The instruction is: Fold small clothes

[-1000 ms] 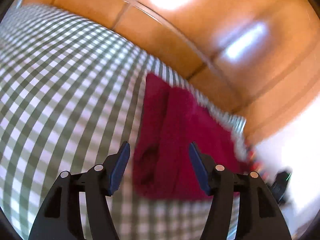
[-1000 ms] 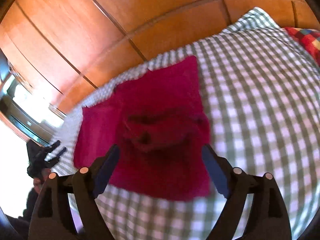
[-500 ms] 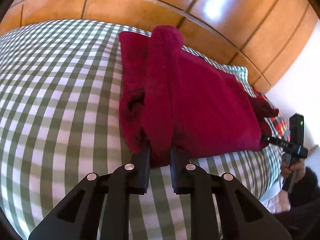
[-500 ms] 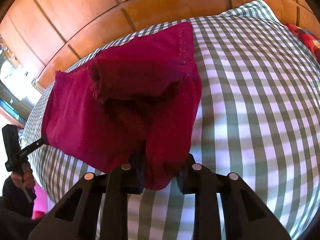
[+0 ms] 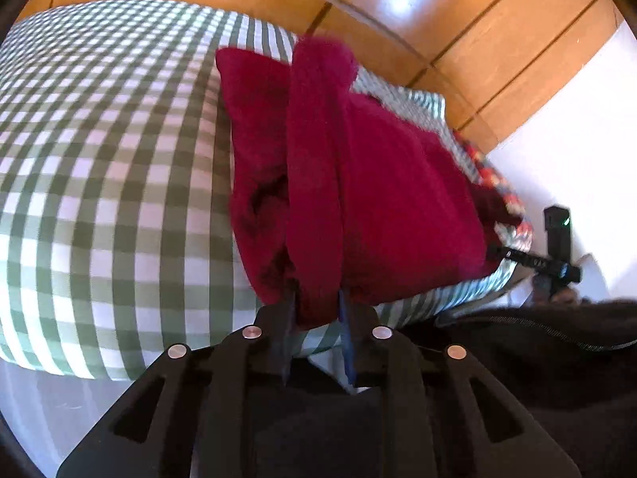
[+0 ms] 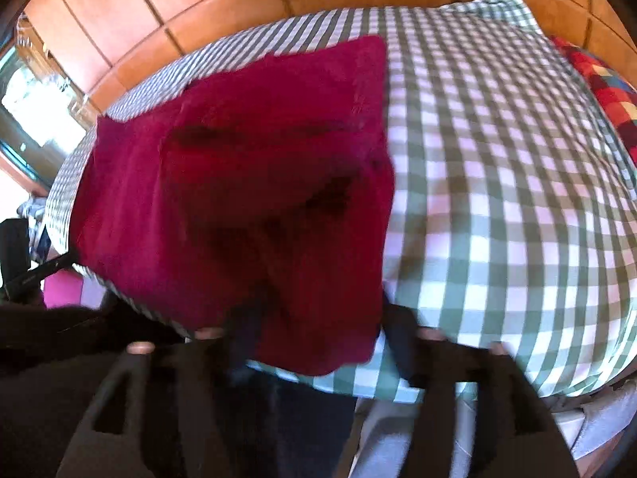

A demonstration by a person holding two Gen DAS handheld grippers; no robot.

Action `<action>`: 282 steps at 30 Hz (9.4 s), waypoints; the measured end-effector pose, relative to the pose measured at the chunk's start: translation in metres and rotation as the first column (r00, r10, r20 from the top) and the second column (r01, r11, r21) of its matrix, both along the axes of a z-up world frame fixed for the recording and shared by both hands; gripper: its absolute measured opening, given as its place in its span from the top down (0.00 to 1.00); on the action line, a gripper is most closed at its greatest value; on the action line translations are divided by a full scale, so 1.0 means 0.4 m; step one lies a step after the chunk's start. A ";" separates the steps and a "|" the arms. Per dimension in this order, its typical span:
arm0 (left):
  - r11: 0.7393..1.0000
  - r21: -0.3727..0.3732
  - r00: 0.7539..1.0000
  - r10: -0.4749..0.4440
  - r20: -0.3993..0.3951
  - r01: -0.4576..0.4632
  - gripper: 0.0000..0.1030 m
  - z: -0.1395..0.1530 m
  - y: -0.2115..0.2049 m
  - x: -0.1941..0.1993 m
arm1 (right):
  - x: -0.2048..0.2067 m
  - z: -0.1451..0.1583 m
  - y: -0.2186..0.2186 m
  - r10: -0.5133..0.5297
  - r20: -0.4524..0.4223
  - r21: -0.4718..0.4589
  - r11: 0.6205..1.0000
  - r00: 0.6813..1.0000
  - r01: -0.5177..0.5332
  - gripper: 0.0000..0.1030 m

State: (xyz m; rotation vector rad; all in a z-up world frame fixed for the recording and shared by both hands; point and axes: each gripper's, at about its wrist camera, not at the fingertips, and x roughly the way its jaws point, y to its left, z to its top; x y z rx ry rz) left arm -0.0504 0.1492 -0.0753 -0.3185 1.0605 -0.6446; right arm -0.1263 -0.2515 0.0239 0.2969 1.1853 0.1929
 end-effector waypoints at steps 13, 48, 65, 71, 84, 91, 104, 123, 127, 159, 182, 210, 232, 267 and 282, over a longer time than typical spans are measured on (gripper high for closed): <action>0.992 -0.107 0.992 0.083 0.095 -0.073 0.42 0.067 -0.014 0.211 | 0.126 0.040 0.090 0.210 0.141 -0.211 0.961 0.967 -0.178 0.50; 0.962 0.011 0.962 0.274 -0.007 -0.274 0.95 -0.025 0.022 0.550 | 0.597 -0.091 -0.048 -0.157 0.038 0.074 0.985 0.987 0.154 0.61; 0.998 0.056 0.988 0.000 0.154 -0.009 0.37 0.042 0.083 0.045 | 0.163 -0.036 -0.052 -0.096 0.037 0.121 0.988 0.995 0.091 0.34; 0.989 0.143 0.979 -0.049 0.200 0.020 0.62 -0.009 0.027 0.025 | 0.110 -0.064 -0.035 -0.106 0.021 0.102 0.989 0.994 0.103 0.55; 0.917 0.377 0.937 -0.238 0.255 0.130 0.94 0.010 0.024 -0.009 | 0.090 -0.024 -0.044 -0.062 0.031 -0.090 0.994 0.998 0.064 0.95; 0.986 0.156 0.984 -0.084 0.158 0.059 0.93 -0.029 0.091 -0.008 | 0.070 -0.060 -0.036 -0.067 0.002 -0.069 0.995 0.998 0.067 0.92; 0.985 -0.060 0.981 0.167 0.102 -0.161 0.87 0.032 0.141 0.113 | 0.235 0.034 -0.077 -0.199 0.153 -0.008 0.979 0.968 0.202 0.39; 0.923 0.315 0.973 0.181 0.145 -0.219 0.90 -0.019 -0.041 0.248 | 0.479 -0.045 -0.030 -0.239 0.186 -0.185 0.944 0.953 0.273 0.97; 0.924 0.277 0.964 0.242 0.112 -0.264 0.90 -0.006 -0.022 0.238 | 0.471 -0.143 -0.039 -0.294 0.135 -0.155 0.937 0.946 0.314 0.84; 0.764 0.382 0.850 0.417 0.322 -0.520 0.57 0.089 -0.048 0.288 | 0.438 -0.149 -0.060 -0.437 0.183 -0.223 0.854 0.881 0.470 0.24; 0.814 0.439 0.907 0.238 0.347 -0.381 0.57 0.084 -0.122 0.147 | 0.418 -0.074 -0.093 -0.457 0.163 -0.164 0.862 0.875 0.480 0.16; 0.886 0.320 0.934 0.271 0.233 -0.336 0.84 0.074 -0.054 0.119 | 0.311 -0.085 0.018 -0.233 0.105 -0.182 0.951 0.967 0.249 0.93; 0.989 -0.008 0.989 0.150 -0.003 -0.150 0.92 0.062 0.055 0.047 | 0.249 -0.113 -0.036 -0.378 0.170 -0.069 0.917 0.910 0.394 0.51; 0.870 0.465 0.961 0.036 0.275 -0.165 0.71 0.112 -0.233 0.148 | 0.239 -0.108 -0.120 -0.375 0.033 0.294 0.889 0.926 0.350 0.11; 0.868 0.467 0.966 0.047 0.256 -0.166 0.70 0.078 -0.236 0.161 | 0.272 -0.127 -0.045 -0.175 -0.031 0.456 0.874 0.984 0.170 0.10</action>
